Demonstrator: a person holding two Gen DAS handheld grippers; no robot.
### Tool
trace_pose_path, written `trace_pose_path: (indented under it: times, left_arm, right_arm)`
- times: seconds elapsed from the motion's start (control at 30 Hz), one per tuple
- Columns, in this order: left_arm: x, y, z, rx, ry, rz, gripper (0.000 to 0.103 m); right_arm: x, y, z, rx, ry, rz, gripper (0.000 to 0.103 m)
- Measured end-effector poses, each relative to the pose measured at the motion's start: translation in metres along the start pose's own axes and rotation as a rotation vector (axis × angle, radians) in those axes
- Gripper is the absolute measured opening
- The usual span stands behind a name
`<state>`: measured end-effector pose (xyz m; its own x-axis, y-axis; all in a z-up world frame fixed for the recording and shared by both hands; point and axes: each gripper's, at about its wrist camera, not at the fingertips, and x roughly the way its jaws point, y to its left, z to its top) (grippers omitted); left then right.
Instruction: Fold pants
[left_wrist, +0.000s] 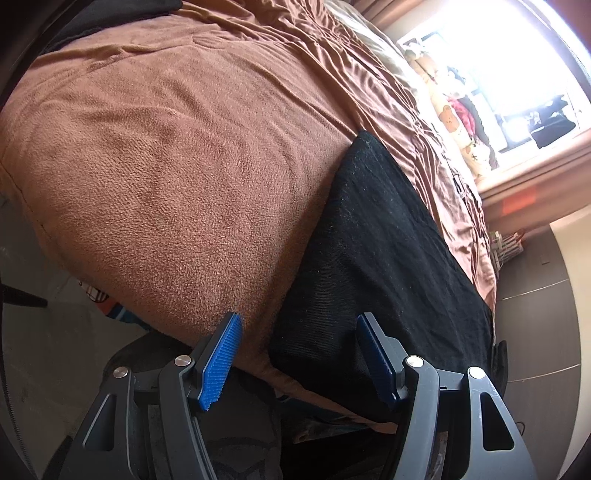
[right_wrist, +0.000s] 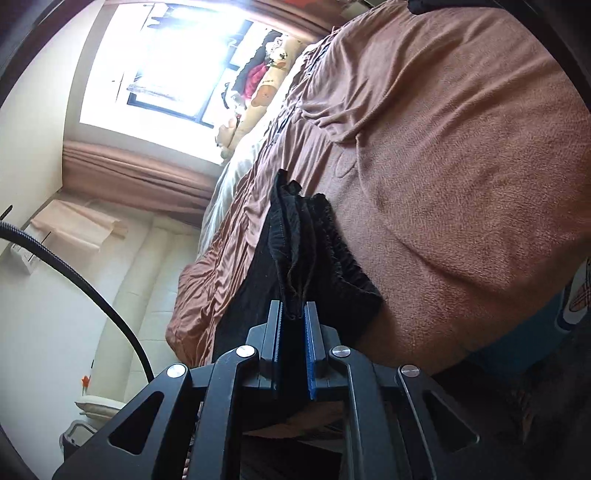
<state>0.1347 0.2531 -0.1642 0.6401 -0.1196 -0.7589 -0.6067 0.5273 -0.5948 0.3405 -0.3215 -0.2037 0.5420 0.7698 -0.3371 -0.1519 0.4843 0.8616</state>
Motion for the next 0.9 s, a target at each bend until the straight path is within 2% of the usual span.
trace_pose_path:
  times: [0.23, 0.4, 0.53, 0.6, 0.7, 0.9]
  left_arm:
    - [-0.001, 0.015, -0.002, -0.069, -0.018, -0.095, 0.068]
    - [0.005, 0.013, 0.0, -0.075, -0.042, -0.183, 0.068]
    - [0.015, 0.01, 0.0, -0.098, -0.052, -0.21, 0.066]
    - [0.016, 0.008, -0.001, -0.084, -0.066, -0.208, 0.065]
    - [0.014, 0.005, -0.005, -0.036, -0.078, -0.182, 0.056]
    - [0.014, 0.002, -0.006, 0.041, -0.08, -0.176, 0.053]
  right_arm:
    - [-0.005, 0.003, -0.005, 0.002, 0.013, -0.025, 0.008]
    - [-0.006, 0.017, -0.005, -0.038, 0.007, -0.072, 0.008]
    - [-0.004, 0.027, -0.006, -0.056, 0.012, -0.107, 0.008]
    - [-0.004, 0.033, -0.006, -0.065, 0.015, -0.127, 0.008]
    - [-0.001, 0.046, -0.006, -0.088, 0.018, -0.192, 0.012]
    - [-0.009, 0.088, -0.014, -0.215, 0.007, -0.325, 0.015]
